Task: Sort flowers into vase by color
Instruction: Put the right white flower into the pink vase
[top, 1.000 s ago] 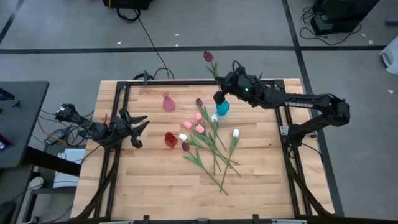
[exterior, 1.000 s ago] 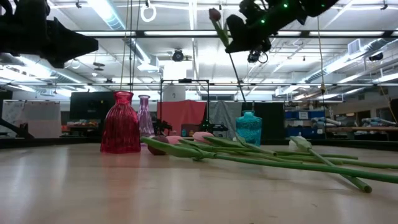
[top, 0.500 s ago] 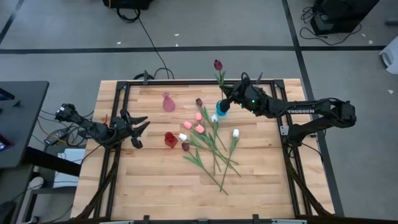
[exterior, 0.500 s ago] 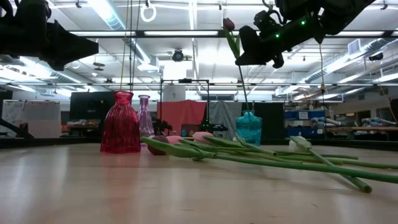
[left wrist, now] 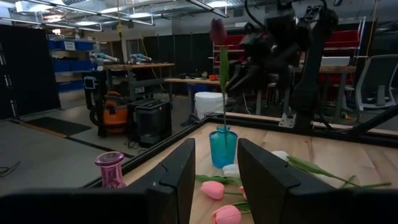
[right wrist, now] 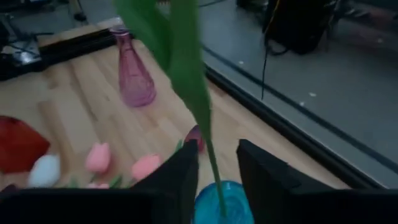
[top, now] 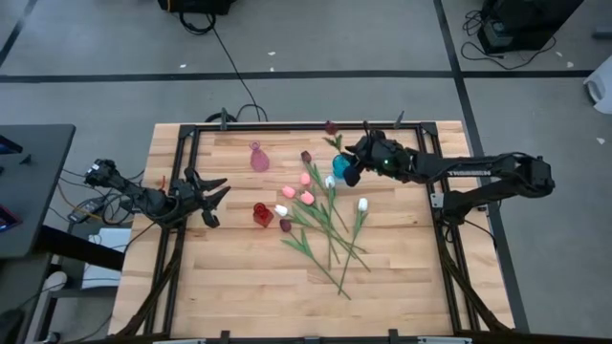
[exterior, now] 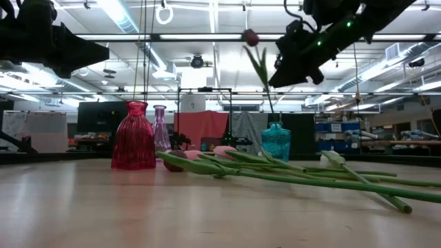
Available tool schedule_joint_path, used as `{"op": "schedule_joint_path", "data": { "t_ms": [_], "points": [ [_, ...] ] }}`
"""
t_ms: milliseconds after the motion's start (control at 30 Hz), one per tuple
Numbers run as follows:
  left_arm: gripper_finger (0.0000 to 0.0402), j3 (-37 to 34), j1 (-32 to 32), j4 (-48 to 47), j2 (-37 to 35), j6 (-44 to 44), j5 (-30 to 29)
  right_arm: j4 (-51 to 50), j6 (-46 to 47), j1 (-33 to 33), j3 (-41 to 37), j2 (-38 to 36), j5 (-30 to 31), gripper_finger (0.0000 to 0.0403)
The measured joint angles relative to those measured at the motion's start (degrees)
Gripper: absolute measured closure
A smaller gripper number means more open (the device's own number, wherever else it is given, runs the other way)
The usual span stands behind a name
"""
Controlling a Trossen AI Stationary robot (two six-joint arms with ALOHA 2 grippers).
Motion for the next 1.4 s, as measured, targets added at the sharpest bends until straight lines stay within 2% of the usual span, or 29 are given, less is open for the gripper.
{"op": "schedule_joint_path", "data": {
  "t_ms": [167, 267, 333, 467, 600, 700, 833, 933, 1133, 1233, 1400],
  "points": [
    [0.0277, 0.0, 0.0, 0.02, 0.0, 0.0, 0.02, -19.16, 5.23, 2.93, 7.53, -2.09, 0.03, 0.0223],
    [0.0277, 0.0, 0.0, 0.02, 0.0, 0.02, 0.0, -31.17, 12.49, 8.28, 12.26, -0.33, 2.37, 0.0216],
    [0.0277, 0.0, 0.0, 0.02, 0.0, 0.16, -0.21, -35.54, 17.87, 12.49, 14.09, 2.82, 2.66, 0.0218],
    [0.0277, 0.0, 0.0, 0.24, 0.0, 0.51, -1.31, -40.63, 25.15, 18.12, 18.2, 10.81, -1.41, 0.0234],
    [0.0277, 0.0, 0.0, 1.37, -0.02, 1.84, -1.36, -46.64, 29.11, 18.61, 22.39, 19.08, -8.4, 0.0251],
    [0.0277, 0.0, 0.0, 2.44, -0.02, 3.39, -1.36, -48.11, 36.3, 18.75, 23.6, 23.27, -14.29, 0.0256],
    [0.0277, 0.0, 0.0, 3.76, -0.02, 5.58, -1.33, -50.38, 46.7, 19.0, 23.66, 26.69, -25.73, 0.0256],
    [0.0277, 0.0, 0.0, 3.69, -0.03, 6.08, -1.36, -51.1, 54.64, 19.93, 23.66, 27.94, -29.67, 0.0257],
    [0.0277, 0.0, 0.0, 4.81, -0.02, 8.35, -1.4, -51.56, 61.95, 22.74, 23.66, 30.9, -31.88, 0.0257],
    [0.0277, 0.0, 0.0, 4.92, -0.02, 9.05, -1.39, -51.57, 63.08, 23.13, 23.66, 33.09, -33.04, 0.0257],
    [0.0277, 0.0, 0.0, 5.92, -0.02, 11.17, -1.4, -49.81, 63.17, 23.13, 23.66, 35.07, -31.38, 0.0257]
  ]
}}
